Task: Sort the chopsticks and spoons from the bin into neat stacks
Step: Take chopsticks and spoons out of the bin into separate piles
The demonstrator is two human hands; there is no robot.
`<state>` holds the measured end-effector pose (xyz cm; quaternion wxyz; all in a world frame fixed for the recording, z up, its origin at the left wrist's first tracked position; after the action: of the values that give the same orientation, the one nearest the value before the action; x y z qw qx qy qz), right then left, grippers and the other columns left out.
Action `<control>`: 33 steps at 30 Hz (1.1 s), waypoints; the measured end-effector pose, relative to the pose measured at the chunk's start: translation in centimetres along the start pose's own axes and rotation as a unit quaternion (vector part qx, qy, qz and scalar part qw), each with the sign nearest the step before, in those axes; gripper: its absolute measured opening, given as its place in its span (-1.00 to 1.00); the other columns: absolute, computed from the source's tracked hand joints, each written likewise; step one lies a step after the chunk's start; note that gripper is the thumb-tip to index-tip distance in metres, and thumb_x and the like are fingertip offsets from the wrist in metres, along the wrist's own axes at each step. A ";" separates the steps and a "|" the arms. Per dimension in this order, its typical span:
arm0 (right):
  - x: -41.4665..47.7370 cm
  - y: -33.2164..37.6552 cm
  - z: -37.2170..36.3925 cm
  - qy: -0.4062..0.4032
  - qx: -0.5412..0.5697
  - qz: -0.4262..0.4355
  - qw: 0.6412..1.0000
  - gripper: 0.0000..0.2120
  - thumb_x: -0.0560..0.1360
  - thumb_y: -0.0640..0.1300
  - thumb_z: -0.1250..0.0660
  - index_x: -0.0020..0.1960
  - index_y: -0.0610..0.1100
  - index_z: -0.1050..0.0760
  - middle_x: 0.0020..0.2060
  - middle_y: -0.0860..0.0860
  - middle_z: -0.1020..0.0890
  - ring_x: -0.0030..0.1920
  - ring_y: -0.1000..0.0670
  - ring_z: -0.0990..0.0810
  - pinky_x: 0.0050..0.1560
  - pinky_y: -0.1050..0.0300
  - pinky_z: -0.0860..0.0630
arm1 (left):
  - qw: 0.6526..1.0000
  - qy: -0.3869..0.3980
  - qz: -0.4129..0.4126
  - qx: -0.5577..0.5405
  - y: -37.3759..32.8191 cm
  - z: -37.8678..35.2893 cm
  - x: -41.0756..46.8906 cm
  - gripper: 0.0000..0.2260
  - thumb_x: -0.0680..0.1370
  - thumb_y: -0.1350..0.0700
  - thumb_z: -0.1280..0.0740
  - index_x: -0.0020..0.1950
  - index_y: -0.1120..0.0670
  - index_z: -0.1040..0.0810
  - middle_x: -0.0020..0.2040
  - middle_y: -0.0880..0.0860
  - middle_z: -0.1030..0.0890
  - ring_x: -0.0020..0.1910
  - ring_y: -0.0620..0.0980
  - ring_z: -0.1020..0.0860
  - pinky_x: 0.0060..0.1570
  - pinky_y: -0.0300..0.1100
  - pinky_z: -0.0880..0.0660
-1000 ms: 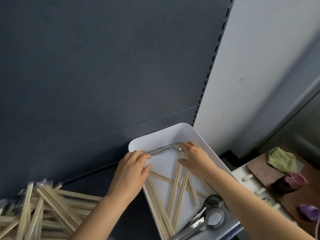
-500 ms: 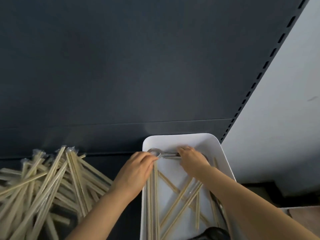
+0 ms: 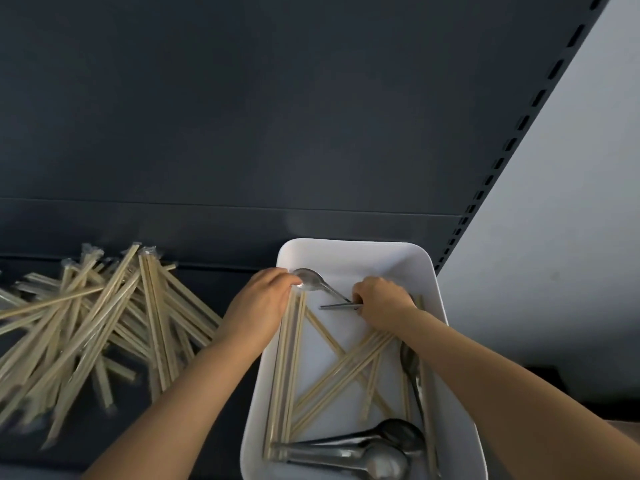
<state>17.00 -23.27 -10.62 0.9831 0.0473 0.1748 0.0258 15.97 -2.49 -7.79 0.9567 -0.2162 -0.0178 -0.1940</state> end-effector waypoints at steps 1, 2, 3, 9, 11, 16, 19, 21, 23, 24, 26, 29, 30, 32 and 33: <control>-0.1 0.1 0.0 0.000 -0.001 -0.005 1.000 -0.80 0.53 -0.22 -0.20 0.11 -0.09 -0.49 0.07 -0.10 -0.55 0.04 -0.16 -0.55 -0.01 0.02 -0.48 | 1.000 -0.001 0.002 0.001 0.0 0.0 0.0 -0.72 0.62 0.19 -0.15 0.30 0.12 -0.50 0.29 0.05 -0.49 0.33 -0.02 -0.39 0.25 -0.18 -0.36; -0.3 0.1 0.2 -0.004 0.000 -0.010 1.000 -0.81 0.54 -0.21 -0.19 0.12 -0.09 -0.48 0.06 -0.10 -0.56 0.02 -0.15 -0.56 -0.02 0.02 -0.49 | 1.000 -0.002 0.002 0.001 0.0 0.0 0.0 -0.72 0.62 0.20 -0.14 0.30 0.12 -0.50 0.29 0.05 -0.49 0.33 -0.02 -0.39 0.25 -0.18 -0.36; -0.4 0.1 0.4 -0.010 0.005 -0.017 1.000 -0.82 0.54 -0.20 -0.19 0.11 -0.09 -0.48 0.04 -0.10 -0.57 0.00 -0.15 -0.56 -0.04 0.02 -0.48 | 1.000 -0.003 0.002 0.003 -0.1 0.0 0.0 -0.72 0.63 0.20 -0.14 0.30 0.12 -0.50 0.29 0.05 -0.49 0.34 -0.01 -0.38 0.25 -0.18 -0.35; -2.2 -1.2 2.6 -0.139 0.168 -0.063 0.974 -0.85 0.53 -0.16 -0.27 0.08 -0.08 -0.53 -0.06 -0.07 -0.61 -0.06 -0.15 -0.56 -0.06 0.01 -0.52 | 1.000 -0.007 -0.020 0.008 -0.2 0.1 -0.1 -0.71 0.62 0.19 -0.15 0.32 0.11 -0.48 0.30 0.05 -0.49 0.33 0.00 -0.39 0.23 -0.18 -0.37; -3.5 -1.7 3.4 -0.195 0.260 -0.077 0.943 -0.91 0.50 -0.19 -0.32 -0.02 -0.11 -0.57 -0.20 -0.04 -0.63 -0.16 -0.09 -0.59 -0.09 0.03 -0.54 | 1.000 -0.001 -0.024 0.016 0.2 0.0 -0.1 -0.73 0.62 0.21 -0.17 0.29 0.14 -0.51 0.26 0.07 -0.52 0.30 0.03 -0.42 0.20 -0.14 -0.40; -7.5 -2.0 5.2 -0.292 0.442 -0.109 0.841 -0.97 0.46 -0.28 -0.37 -0.14 -0.19 -0.57 -0.32 -0.06 -0.65 -0.36 0.13 -0.61 -0.29 0.19 -0.56 | 0.989 -0.001 -0.117 0.091 -0.6 0.6 0.0 -0.75 0.52 0.14 -0.38 0.18 0.15 -0.59 0.09 0.09 -0.62 0.09 0.12 -0.58 0.11 -0.02 -0.46; -9.4 -2.3 4.5 -0.297 0.507 -0.121 0.800 -0.90 0.46 -0.30 -0.37 -0.16 -0.12 -0.56 -0.31 -0.06 -0.65 -0.30 -0.02 -0.65 -0.28 -0.08 -0.62 | 0.973 0.128 -0.188 0.025 -3.9 0.4 -1.3 -0.64 0.58 -0.05 -0.25 0.35 0.00 -0.44 0.25 -0.07 -0.49 0.24 -0.08 -0.43 0.23 -0.20 -0.32; -10.3 -2.3 3.7 -0.305 0.512 -0.120 0.794 -0.82 0.44 -0.31 -0.38 -0.21 -0.03 -0.54 -0.33 -0.05 -0.66 -0.26 -0.11 -0.66 -0.24 -0.11 -0.61 | 0.940 0.243 -0.238 -0.011 -6.6 -0.6 -2.5 -0.57 0.55 -0.12 -0.25 0.40 -0.04 -0.37 0.29 -0.09 -0.44 0.26 -0.14 -0.37 0.25 -0.27 -0.29; -11.0 -2.4 3.0 -0.310 0.537 -0.125 0.775 -0.79 0.44 -0.33 -0.38 -0.21 -0.03 -0.53 -0.35 -0.03 -0.64 -0.30 -0.11 -0.65 -0.32 0.02 -0.59 | 0.907 0.314 -0.280 -0.021 -8.8 -2.2 -3.5 -0.49 0.51 -0.15 -0.31 0.42 -0.03 -0.34 0.31 -0.06 -0.42 0.29 -0.11 -0.35 0.29 -0.22 -0.30; -11.2 -2.3 2.8 -0.309 0.550 -0.126 0.765 -0.80 0.45 -0.35 -0.37 -0.20 -0.05 -0.53 -0.35 -0.02 -0.64 -0.33 -0.04 -0.64 -0.36 0.11 -0.57 | 0.896 0.336 -0.289 -0.022 -9.4 -3.1 -3.8 -0.45 0.49 -0.14 -0.34 0.43 -0.03 -0.33 0.33 -0.03 -0.41 0.30 -0.08 -0.36 0.30 -0.18 -0.31; -11.7 -2.5 2.3 -0.317 0.563 -0.130 0.752 -0.80 0.45 -0.36 -0.36 -0.18 -0.07 -0.54 -0.36 0.00 -0.63 -0.37 0.06 -0.62 -0.34 0.16 -0.57 | 0.878 0.368 -0.305 -0.017 -10.3 -4.8 -4.1 -0.42 0.45 -0.10 -0.41 0.43 0.00 -0.34 0.31 0.01 -0.43 0.28 -0.02 -0.38 0.28 -0.15 -0.34; -12.4 -2.8 1.6 -0.329 0.578 -0.125 0.736 -0.78 0.45 -0.37 -0.36 -0.18 -0.05 -0.54 -0.37 0.00 -0.63 -0.37 0.07 -0.60 -0.17 0.12 -0.58 | 0.860 0.403 -0.313 -0.006 -10.8 -6.3 -4.5 -0.41 0.40 -0.06 -0.47 0.38 -0.04 -0.38 0.25 0.02 -0.46 0.23 0.02 -0.41 0.20 -0.10 -0.39; -12.6 -2.9 1.3 -0.330 0.589 -0.125 0.727 -0.78 0.45 -0.38 -0.36 -0.18 -0.06 -0.54 -0.37 -0.01 -0.63 -0.36 0.07 -0.59 -0.14 0.10 -0.58 | 0.857 0.407 -0.316 -0.003 -11.0 -6.6 -4.7 -0.42 0.39 -0.05 -0.48 0.37 -0.05 -0.39 0.24 0.01 -0.47 0.22 0.03 -0.40 0.20 -0.09 -0.40; -12.9 -2.9 0.9 -0.332 0.605 -0.126 0.713 -0.80 0.45 -0.38 -0.36 -0.16 -0.09 -0.55 -0.35 -0.02 -0.63 -0.34 0.06 -0.59 -0.10 0.09 -0.58 | 0.854 0.416 -0.312 0.009 -11.2 -7.0 -5.0 -0.45 0.39 0.00 -0.48 0.35 -0.05 -0.42 0.24 0.01 -0.48 0.21 0.03 -0.42 0.18 -0.09 -0.41; -13.0 -3.0 0.8 -0.332 0.608 -0.126 0.710 -0.82 0.45 -0.37 -0.36 -0.14 -0.10 -0.55 -0.34 -0.01 -0.64 -0.33 0.07 -0.60 -0.10 0.11 -0.58 | 0.853 0.423 -0.306 0.014 -11.3 -7.3 -5.1 -0.48 0.40 0.02 -0.48 0.33 -0.04 -0.43 0.23 0.02 -0.50 0.20 0.04 -0.44 0.16 -0.10 -0.43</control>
<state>5.23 -27.15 -5.74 0.7303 0.6182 -0.1806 -0.2277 6.62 -13.09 -10.36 0.7672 -0.0833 0.3209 -0.5490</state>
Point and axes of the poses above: each hand's wrist, its own x-axis towards the middle knuckle, its own z-axis out of the back of the hand, y = z × x, the point moved 1 cm from there along x, towards the middle knuckle
